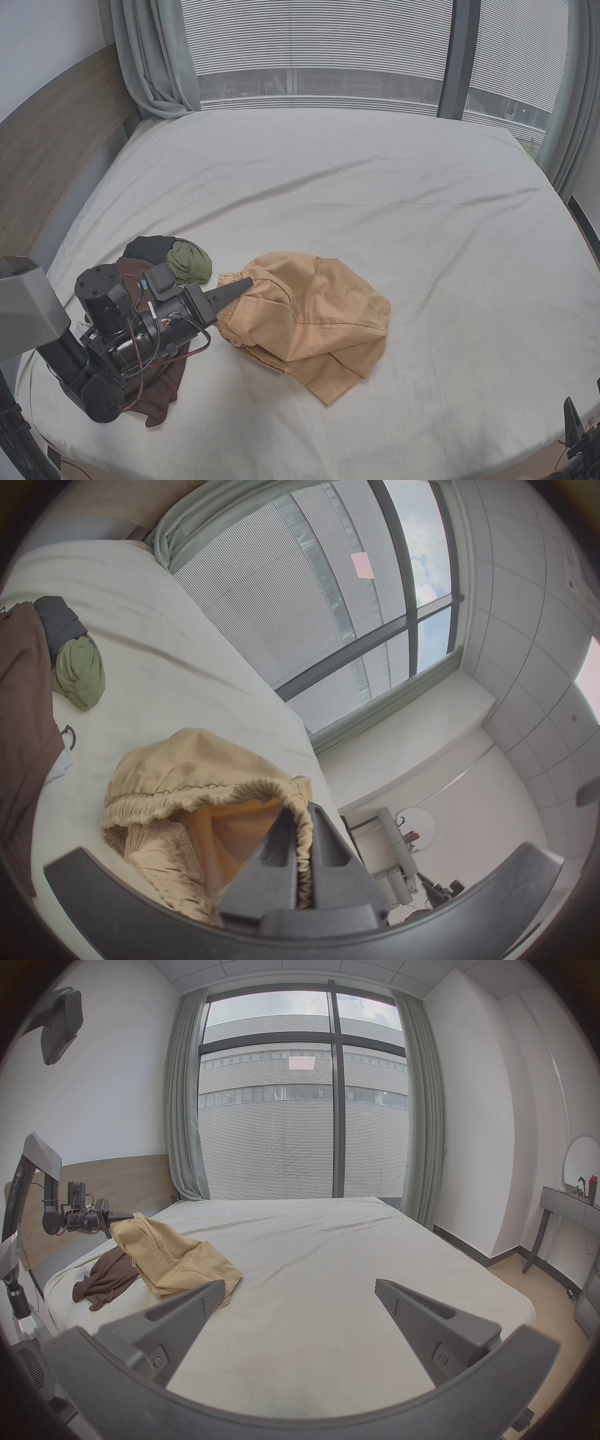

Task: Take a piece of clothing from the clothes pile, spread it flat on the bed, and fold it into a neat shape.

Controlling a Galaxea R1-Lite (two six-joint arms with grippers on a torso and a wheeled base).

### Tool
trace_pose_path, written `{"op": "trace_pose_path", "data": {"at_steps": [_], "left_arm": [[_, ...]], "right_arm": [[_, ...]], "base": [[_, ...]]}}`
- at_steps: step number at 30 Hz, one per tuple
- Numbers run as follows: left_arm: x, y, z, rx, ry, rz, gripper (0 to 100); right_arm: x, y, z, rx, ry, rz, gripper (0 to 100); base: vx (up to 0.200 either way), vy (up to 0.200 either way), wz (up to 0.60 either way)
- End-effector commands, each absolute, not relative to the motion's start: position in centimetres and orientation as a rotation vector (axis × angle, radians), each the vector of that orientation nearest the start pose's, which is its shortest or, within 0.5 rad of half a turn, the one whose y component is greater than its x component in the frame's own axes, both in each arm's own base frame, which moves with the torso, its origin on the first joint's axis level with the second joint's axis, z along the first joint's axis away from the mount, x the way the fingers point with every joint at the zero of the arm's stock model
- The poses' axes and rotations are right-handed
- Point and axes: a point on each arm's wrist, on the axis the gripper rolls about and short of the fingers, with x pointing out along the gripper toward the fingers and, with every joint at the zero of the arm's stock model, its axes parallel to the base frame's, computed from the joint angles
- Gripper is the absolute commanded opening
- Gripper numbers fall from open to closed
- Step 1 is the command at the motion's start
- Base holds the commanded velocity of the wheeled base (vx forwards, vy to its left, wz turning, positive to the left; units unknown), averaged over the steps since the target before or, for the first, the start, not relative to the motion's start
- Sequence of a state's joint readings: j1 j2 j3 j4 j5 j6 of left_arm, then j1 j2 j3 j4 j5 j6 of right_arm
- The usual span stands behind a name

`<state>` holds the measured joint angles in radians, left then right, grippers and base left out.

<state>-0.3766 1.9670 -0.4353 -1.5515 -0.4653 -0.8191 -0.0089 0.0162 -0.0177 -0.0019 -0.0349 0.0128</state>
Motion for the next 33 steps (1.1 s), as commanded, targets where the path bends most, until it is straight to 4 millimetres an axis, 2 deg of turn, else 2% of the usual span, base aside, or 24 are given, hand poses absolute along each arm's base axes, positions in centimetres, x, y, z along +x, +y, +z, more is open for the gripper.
{"op": "trace_pose_path", "data": {"at_steps": [1, 9, 33], "left_arm": [[28.1, -12.1, 7.9, -0.744, 0.401, -0.763, 0], [28.5, -10.4, 8.2, -0.755, 0.379, -0.716, 0], [28.9, -10.1, 8.4, -0.752, 0.334, -0.653, 0]], "right_arm": [[-2.3, -0.1, 7.6, 0.012, -0.002, -0.044, 100], [-2.3, -0.1, 7.6, 0.011, -0.002, -0.041, 100], [-2.3, 0.0, 7.6, 0.015, -0.002, -0.04, 100]], "base": [[0.0, 0.0, 0.0], [0.0, 0.0, 0.0], [0.0, 0.0, 0.0]]}}
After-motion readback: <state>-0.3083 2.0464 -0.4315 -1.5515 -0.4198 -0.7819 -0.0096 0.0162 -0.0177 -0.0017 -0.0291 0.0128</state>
